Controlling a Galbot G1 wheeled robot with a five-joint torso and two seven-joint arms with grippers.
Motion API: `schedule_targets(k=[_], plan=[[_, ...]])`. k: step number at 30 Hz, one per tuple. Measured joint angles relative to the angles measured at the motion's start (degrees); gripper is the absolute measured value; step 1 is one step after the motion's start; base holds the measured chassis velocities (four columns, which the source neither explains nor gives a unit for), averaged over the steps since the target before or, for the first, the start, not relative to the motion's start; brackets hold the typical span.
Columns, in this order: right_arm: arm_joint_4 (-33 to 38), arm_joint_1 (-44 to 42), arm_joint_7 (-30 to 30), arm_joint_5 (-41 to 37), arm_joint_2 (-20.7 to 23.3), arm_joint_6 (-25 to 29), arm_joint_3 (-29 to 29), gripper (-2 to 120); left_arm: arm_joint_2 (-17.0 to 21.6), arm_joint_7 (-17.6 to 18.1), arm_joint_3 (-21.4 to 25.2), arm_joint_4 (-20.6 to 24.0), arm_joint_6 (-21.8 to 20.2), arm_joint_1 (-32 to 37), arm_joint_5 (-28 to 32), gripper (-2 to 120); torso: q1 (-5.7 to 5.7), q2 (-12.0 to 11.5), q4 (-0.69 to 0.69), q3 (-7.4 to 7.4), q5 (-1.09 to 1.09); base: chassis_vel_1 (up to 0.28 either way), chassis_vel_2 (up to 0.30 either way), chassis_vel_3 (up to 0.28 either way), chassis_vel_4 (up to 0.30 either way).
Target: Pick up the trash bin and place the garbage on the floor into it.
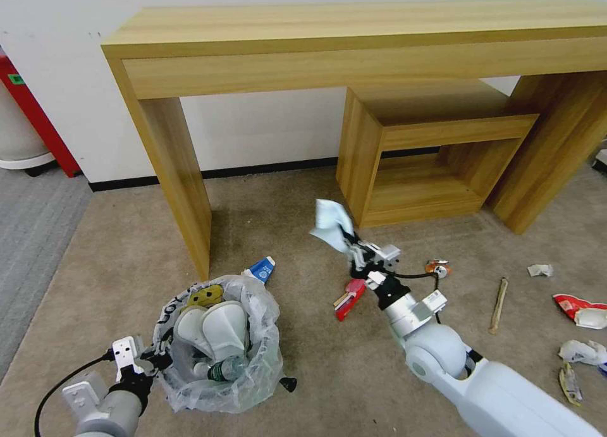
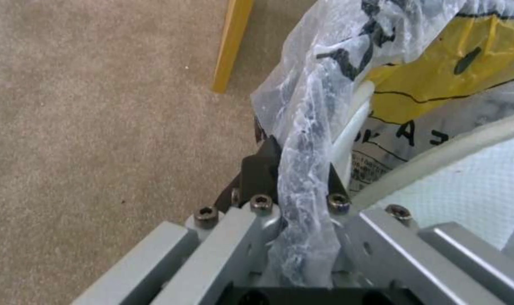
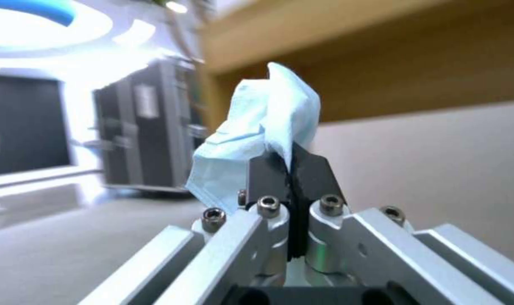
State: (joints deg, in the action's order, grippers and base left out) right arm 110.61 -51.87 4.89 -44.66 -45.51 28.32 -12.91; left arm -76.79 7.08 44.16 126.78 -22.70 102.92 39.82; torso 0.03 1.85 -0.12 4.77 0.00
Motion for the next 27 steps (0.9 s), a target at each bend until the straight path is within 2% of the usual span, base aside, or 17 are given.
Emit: schedule_targets(k=[1,4,6,8,9,12,13,14,16,17,20,21,24,27], plan=[[0.0,0.0,0.0,0.0,0.0,0.0,0.0,0,0.0,0.0,0.0,0.0,0.0,0.0,0.0,1,0.0,0.0,0.0,0.0,0.0,0.0,0.0,0.0,0.0],[1.7,4.2,5.7,-4.6,2.5,1.3,-4.9,0,-0.4,0.0,0.0,0.3,-0.3,-0.1,-0.1,1,0.0,0.0,-0.01,0.0,0.0,0.0,0.0,0.0,0.0],[1.9,4.9,6.2,-5.0,2.8,1.4,-5.7,0,-0.5,0.1,0.0,0.3,-0.4,-0.1,-0.2,1,0.0,0.0,-0.01,0.0,0.0,0.0,0.0,0.0,0.0],[3.3,8.8,7.4,-7.6,4.2,1.6,-10.4,0,-0.8,0.2,0.0,0.7,-0.7,-0.2,-0.2,1,0.0,0.0,-0.01,0.0,0.0,0.0,0.0,0.0,0.0],[3.3,8.8,7.4,-7.6,4.2,1.6,-10.4,0,-0.8,0.2,0.0,0.7,-0.7,-0.2,-0.2,1,0.0,0.0,-0.01,0.0,0.0,0.0,0.0,0.0,0.0],[4.3,14.1,7.4,-9.8,5.4,1.5,-18.0,0,-1.3,0.2,0.0,1.0,-0.9,-0.1,-0.5,1,0.0,0.0,0.0,0.0,0.0,0.0,0.0,0.0,0.0],[4.3,14.1,7.4,-9.8,5.4,1.5,-18.0,0,-1.3,0.2,0.0,1.0,-0.9,-0.1,-0.5,1,0.0,0.0,0.0,0.0,0.0,0.0,0.0,0.0,0.0],[4.3,15.6,7.4,-9.8,5.6,1.5,-20.5,0,-1.4,0.3,0.0,1.2,-0.9,0.0,-0.6,1,0.0,0.0,-0.01,0.0,0.0,0.0,0.0,0.0,0.0],[3.8,18.7,7.4,-9.7,5.6,1.5,-26.2,0,-1.8,0.3,0.0,1.5,-0.9,0.1,-0.8,1,0.0,0.0,-0.01,0.0,-0.01,0.0,0.0,0.0,0.0],[3.8,18.7,7.4,-9.7,5.6,1.5,-26.2,0,-1.8,0.3,0.0,1.5,-0.9,0.1,-0.8,1,0.0,0.0,-0.01,0.0,-0.01,0.0,0.0,0.0,0.0],[2.1,22.6,6.8,-8.7,4.7,1.5,-33.7,0,-2.3,0.3,0.1,1.7,-0.9,0.4,-1.2,1,0.0,0.0,0.0,0.0,0.0,0.0,0.0,0.0,0.0],[2.1,22.6,6.8,-8.7,4.7,1.5,-33.7,0,-2.3,0.3,0.1,1.7,-0.9,0.4,-1.2,1,0.0,0.0,0.0,0.0,0.0,0.0,0.0,0.0,0.0],[-0.6,24.9,6.1,-7.0,3.2,1.3,-39.0,0,-2.9,0.2,0.1,2.0,-0.9,0.4,-1.5,1,0.0,0.0,-0.01,0.0,0.0,0.0,0.0,0.0,0.0],[-1.8,25.3,5.5,-6.0,2.2,1.0,-40.8,0,-3.2,0.2,0.1,2.1,-0.9,0.5,-1.6,1,0.0,0.0,-0.01,0.0,0.0,0.0,0.0,0.0,0.0]])
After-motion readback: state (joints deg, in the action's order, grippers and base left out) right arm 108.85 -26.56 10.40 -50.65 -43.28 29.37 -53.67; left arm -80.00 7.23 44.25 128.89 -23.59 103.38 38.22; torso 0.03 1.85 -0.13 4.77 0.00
